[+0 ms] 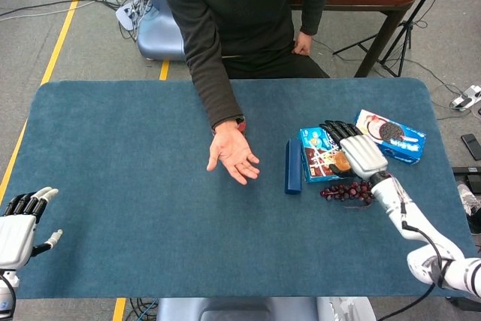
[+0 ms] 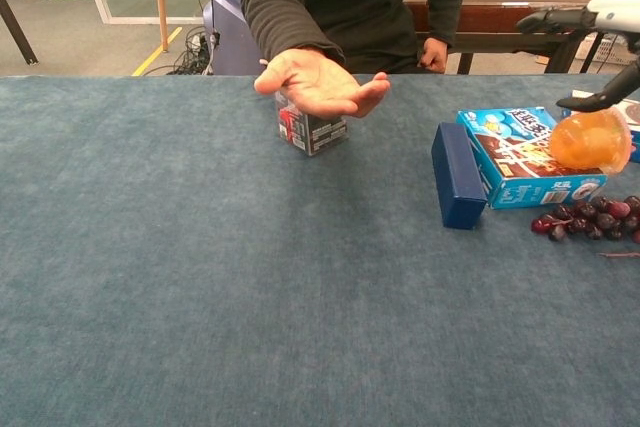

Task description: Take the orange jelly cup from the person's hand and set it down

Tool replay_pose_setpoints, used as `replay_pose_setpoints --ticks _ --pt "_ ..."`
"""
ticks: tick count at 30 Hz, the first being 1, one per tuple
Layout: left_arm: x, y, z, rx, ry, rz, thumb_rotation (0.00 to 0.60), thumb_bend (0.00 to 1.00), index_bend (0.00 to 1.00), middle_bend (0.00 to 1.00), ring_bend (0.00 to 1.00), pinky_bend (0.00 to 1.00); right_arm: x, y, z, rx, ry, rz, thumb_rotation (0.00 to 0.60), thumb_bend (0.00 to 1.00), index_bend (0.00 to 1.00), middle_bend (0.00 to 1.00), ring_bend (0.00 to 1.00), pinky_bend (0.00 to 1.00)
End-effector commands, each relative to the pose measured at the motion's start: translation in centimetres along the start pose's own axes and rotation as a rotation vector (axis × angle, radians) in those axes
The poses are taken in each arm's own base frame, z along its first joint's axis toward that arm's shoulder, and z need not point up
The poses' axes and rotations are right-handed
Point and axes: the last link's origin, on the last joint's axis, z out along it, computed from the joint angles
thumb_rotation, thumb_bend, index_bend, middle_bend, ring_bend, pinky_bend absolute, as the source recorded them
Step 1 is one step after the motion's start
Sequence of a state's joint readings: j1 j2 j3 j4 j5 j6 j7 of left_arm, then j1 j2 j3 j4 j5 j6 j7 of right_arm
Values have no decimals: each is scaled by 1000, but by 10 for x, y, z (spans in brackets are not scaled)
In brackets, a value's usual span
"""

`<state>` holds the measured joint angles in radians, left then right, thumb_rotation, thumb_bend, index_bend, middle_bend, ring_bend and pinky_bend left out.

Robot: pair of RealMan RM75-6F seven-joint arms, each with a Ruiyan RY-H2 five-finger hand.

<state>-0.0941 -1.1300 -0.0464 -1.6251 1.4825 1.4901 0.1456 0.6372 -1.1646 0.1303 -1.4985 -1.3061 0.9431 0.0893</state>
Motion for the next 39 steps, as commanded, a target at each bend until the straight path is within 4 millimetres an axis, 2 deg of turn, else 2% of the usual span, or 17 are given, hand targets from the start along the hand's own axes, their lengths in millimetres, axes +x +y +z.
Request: replay_pose_setpoints --ticks 1,8,13,20,24,31,39 --pt "0 0 0 0 0 0 600 222 187 186 164 124 11 8 -24 -25 39 -26 600 315 0 46 27 108" --pt "0 0 0 0 0 0 600 222 187 186 164 124 17 27 -68 -115 73 -64 600 315 0 57 27 108" --pt "0 0 0 0 0 0 600 222 186 186 164 124 14 42 -104 -183 126 -71 600 315 0 58 27 108" --pt "0 0 0 0 0 0 600 222 186 186 165 123 2 58 -154 -260 168 -71 600 315 0 65 27 108" --pt "0 0 0 0 0 0 600 222 187 186 164 124 -7 63 -176 -295 170 -60 600 315 0 66 27 108" --pt "0 0 0 0 0 0 600 222 186 186 164 124 -19 68 -202 -320 175 -34 600 315 0 74 27 108" --pt "0 0 0 0 0 0 600 222 187 186 164 124 -22 70 -207 -314 183 -28 600 314 0 77 27 108"
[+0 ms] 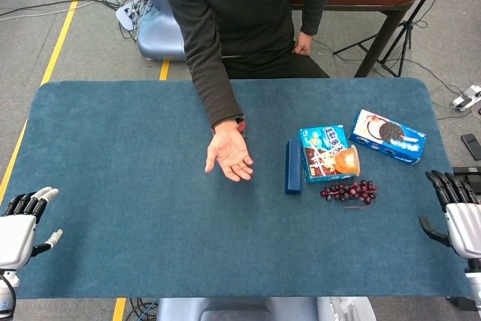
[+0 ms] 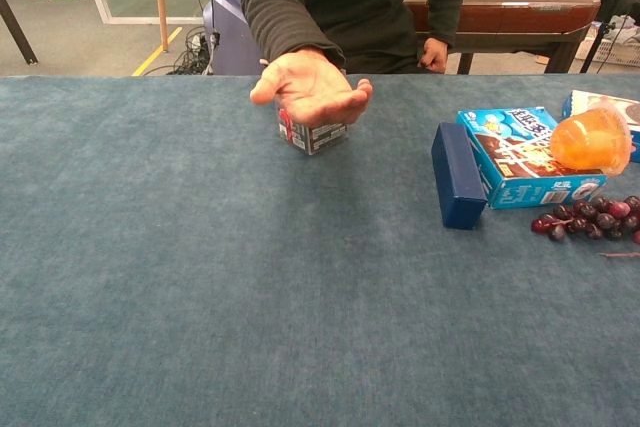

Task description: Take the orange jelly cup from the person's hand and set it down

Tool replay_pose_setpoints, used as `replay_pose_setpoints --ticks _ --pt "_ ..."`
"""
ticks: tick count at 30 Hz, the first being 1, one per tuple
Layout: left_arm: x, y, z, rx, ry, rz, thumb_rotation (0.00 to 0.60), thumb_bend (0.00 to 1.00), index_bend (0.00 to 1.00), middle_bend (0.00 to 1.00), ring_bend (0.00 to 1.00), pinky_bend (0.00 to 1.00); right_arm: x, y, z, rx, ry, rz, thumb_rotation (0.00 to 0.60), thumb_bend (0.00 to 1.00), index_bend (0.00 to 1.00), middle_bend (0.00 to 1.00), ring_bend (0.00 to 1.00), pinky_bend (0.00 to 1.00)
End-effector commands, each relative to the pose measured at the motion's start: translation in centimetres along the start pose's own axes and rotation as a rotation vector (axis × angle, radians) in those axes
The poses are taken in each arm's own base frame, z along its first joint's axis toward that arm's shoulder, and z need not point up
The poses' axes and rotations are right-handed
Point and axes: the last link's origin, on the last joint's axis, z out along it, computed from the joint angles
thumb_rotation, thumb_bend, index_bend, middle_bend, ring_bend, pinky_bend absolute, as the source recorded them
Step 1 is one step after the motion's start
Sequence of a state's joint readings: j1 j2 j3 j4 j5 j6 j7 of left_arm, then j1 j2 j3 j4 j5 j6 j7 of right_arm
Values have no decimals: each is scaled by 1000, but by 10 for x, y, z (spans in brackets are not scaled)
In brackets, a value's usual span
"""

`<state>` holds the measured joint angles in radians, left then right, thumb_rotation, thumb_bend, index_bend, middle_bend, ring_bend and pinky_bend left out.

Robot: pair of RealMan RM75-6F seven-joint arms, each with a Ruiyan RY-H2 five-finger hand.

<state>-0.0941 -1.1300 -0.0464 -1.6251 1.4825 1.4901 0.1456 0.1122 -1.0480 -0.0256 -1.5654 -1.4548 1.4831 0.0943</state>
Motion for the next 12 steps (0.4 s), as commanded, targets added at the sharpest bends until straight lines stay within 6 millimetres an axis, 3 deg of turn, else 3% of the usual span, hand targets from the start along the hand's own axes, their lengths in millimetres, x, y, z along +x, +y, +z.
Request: replay_pose_setpoints --ticks 1,12 --pt "0 0 0 0 0 0 600 222 187 186 164 124 0 -1 0 9 2 1 600 315 0 77 27 108" --pt "0 0 0 0 0 0 600 222 186 186 164 124 1 -6 0 28 12 3 600 315 0 79 27 108"
